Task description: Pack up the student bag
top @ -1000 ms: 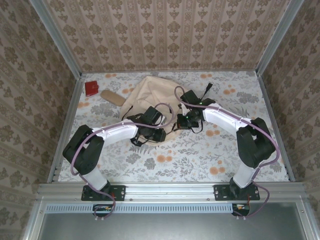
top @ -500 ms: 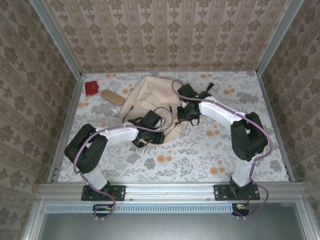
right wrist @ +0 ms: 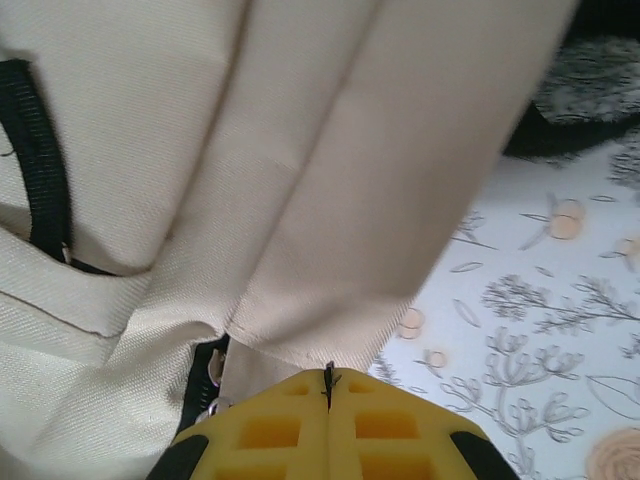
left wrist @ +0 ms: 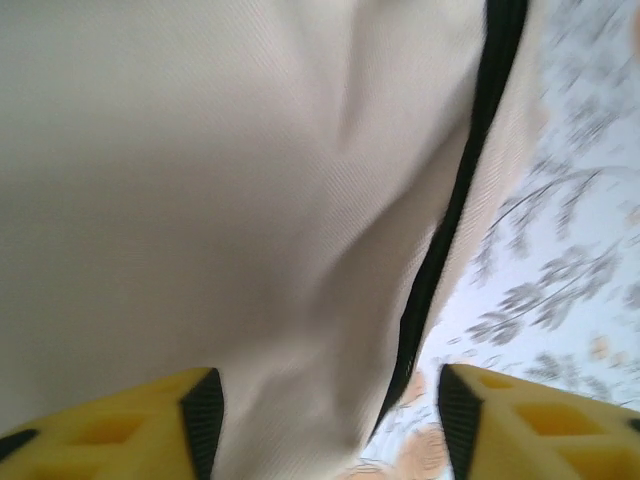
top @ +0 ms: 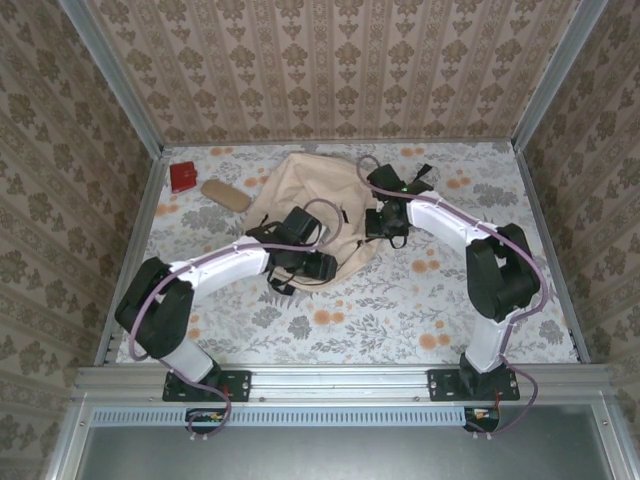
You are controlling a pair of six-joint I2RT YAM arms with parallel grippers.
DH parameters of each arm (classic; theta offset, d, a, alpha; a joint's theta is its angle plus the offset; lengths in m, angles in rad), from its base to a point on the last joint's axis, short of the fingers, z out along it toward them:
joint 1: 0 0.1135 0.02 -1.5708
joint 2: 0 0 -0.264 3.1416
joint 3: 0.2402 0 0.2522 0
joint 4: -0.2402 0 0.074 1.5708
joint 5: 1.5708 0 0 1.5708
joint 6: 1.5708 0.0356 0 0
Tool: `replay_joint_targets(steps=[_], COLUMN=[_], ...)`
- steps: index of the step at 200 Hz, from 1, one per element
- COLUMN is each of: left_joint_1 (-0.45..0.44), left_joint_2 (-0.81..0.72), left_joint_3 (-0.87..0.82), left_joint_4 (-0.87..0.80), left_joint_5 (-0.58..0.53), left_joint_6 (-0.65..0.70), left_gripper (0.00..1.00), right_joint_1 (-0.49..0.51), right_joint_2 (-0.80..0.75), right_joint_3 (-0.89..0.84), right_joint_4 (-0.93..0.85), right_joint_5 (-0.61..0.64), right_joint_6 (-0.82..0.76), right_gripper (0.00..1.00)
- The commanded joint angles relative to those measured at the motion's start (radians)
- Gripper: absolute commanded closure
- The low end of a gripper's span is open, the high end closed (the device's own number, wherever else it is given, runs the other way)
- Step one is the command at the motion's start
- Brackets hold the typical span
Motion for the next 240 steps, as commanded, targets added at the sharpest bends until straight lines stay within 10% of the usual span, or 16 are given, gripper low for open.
replay_joint_targets(steps=[1,28,93,203,240], left_joint_1=[0.038,0.099,0.247,0.277,0.277], left_joint_2=[-0.078,-0.147,-0.252,-0.258,-0.25], left_joint_3=[0.062,0.065,-0.003,-0.035,-0.036], left_joint_4=[-0.083,-0.12,-0.156,-0.15,-0.145], left_joint_5=[-0.027,-0.102,-0.156,-0.14,-0.13], left_joint_6=[-0.042,-0.086,-0.161,-0.187,-0.192], left_gripper=[0.32,0.24,0.15,0.13,0.13], right_joint_1=[-0.048,-0.064,-0.005,0.096,0.102], right_joint_2=[-0.09,-0.199,-0.284,-0.036,0.003], right_joint_3=[-0.067,-0.208,-0.417,-0.269,-0.25], right_joint_4=[0.043,0.134,0.351,0.337,0.276], right_joint_5=[-0.044,-0.158,-0.397,-0.246,-0.189], right_joint_6=[0.063,0.147,0.343,0.451,0.414], right_gripper=[0.64,0.29,0.25,0.5,0.72])
